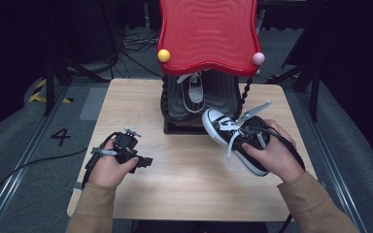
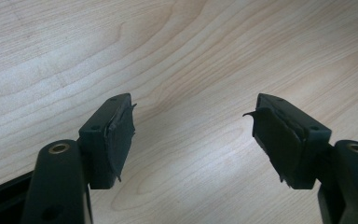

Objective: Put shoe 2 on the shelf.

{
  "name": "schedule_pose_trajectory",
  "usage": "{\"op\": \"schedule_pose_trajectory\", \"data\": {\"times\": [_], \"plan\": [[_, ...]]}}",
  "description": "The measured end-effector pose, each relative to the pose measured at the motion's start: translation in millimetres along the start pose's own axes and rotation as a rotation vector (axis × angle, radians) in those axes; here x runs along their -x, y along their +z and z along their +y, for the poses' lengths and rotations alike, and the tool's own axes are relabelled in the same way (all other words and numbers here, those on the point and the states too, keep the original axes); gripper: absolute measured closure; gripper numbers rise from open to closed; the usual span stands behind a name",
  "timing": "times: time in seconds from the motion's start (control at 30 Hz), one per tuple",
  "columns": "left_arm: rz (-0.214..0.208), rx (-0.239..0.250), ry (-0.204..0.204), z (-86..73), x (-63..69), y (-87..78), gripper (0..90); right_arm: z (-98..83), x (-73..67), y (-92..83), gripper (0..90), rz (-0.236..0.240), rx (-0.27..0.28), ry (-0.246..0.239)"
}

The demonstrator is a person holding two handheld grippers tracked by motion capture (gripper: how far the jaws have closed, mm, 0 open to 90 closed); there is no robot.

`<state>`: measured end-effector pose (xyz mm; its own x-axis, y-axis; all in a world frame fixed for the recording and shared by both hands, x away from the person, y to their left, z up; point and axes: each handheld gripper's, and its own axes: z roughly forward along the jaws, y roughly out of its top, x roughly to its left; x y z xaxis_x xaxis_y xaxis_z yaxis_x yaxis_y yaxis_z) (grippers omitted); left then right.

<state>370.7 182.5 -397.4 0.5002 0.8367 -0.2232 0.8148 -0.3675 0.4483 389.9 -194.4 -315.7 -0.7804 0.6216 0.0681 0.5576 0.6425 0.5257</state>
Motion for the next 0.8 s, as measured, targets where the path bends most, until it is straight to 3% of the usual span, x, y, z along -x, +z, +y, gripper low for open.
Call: {"op": "schedule_pose_trajectory", "data": {"times": [0.3,0.43,0.47,0.8], "plan": [[0.004,-0.001,-0.011,-5.2,-1.9,-2.9,29.7,21.4,14.5,-6.7,86.8,-0.082,0.05,0.049],[0.007,0.002,-0.021,-9.3,-5.2,-6.6,29.5,32.8,23.5,-2.4,86.8,-0.116,0.07,0.066],[0.013,0.002,-0.026,-11.1,-6.9,-7.8,29.5,37.6,26.7,-0.2,86.8,-0.145,0.077,0.063],[0.01,0.0,-0.037,-13.9,-8.6,-7.9,29.4,58.1,31.5,13.7,86.6,-0.221,0.142,0.098]]}}
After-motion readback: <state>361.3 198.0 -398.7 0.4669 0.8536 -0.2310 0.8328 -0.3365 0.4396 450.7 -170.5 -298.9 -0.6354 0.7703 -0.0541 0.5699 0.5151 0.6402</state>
